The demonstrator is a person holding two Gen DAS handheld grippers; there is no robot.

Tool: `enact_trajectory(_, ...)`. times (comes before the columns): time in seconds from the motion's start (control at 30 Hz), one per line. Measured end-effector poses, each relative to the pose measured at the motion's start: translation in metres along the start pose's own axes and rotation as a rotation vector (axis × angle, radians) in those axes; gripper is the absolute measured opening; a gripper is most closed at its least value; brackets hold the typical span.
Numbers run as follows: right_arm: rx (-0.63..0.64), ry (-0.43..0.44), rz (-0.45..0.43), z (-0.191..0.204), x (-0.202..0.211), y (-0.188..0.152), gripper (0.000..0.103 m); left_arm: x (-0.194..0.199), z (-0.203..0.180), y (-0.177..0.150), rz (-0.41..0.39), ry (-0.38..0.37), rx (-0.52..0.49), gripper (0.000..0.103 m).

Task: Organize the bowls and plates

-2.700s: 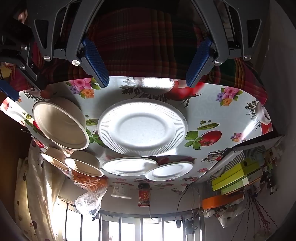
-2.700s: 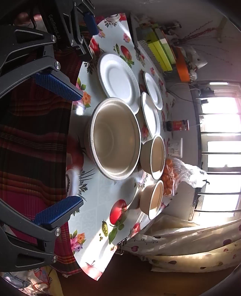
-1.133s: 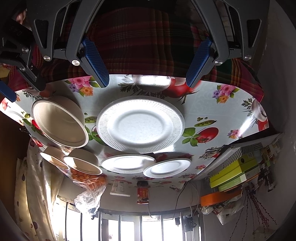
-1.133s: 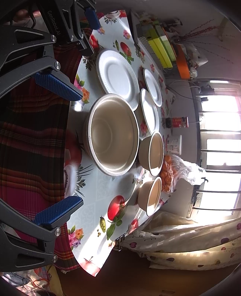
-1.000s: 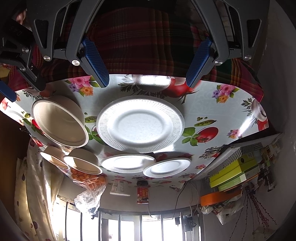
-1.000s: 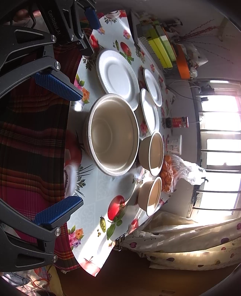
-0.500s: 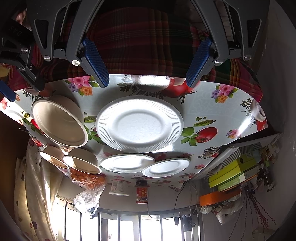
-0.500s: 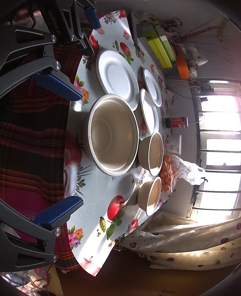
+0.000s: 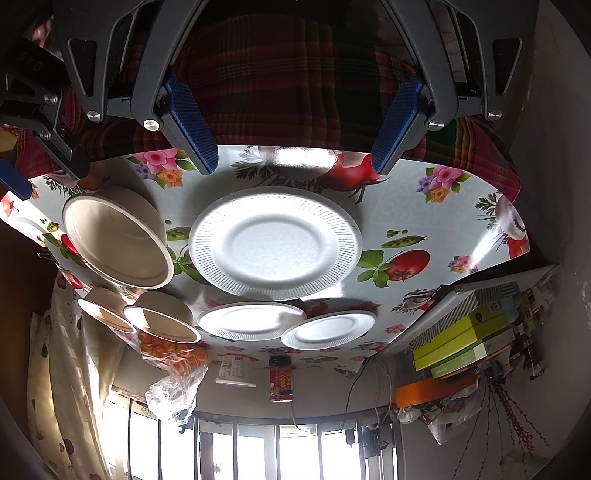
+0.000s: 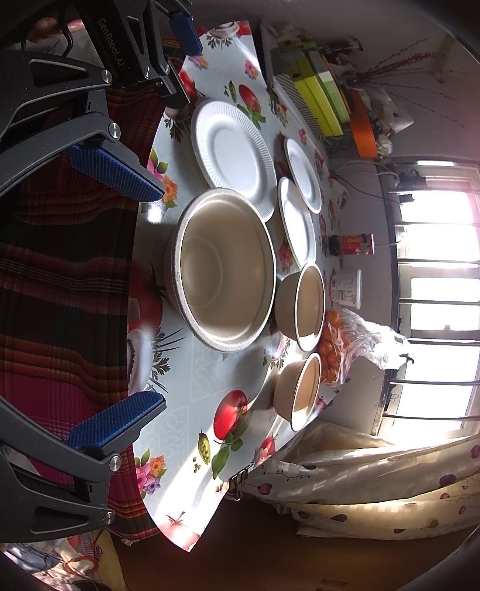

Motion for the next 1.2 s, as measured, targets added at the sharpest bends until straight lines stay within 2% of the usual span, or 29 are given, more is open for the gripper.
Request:
enact_trajectory(0.17,0.014,0.004,0.006,0.003,-0.003,0.003,0.103,-0.002,0.003,0.001,0.003,0.002,0.010,0.086)
enact_trajectory(0.33,0.013,-0.046,-0.012,0.002,-0.010,0.008,0.103,-0.004,0.007,0.003,-0.003,0.014,0.006,0.086)
enact_trajectory(0.63,0.054,-0.117,0.021,0.005,-0.036,0.016,0.103,-0.014,0.021,0.009,0.006,0.039,0.022,0.086)
enact_trajectory(0.93,-0.008,-0.203,0.041,-0.024,-0.055,0.027,0.103,-0.027,0.034,0.013,0.026,0.050,0.037,0.086)
enact_trajectory(1.2,-0.019,-0.203,0.061,-0.029,-0.055,0.025,0.103,-0.032,0.036,0.015,0.034,0.042,0.036,0.086)
Point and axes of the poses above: each gripper's, at about its wrist camera, not at the fingertips, and x roughly against the way its jaws point, z to its left, y to its top, the point moved 1 cm from there along -x, roughly the way its jaws point, and after that the axes turned 4 degrees about -z, right-handed, at the moved point
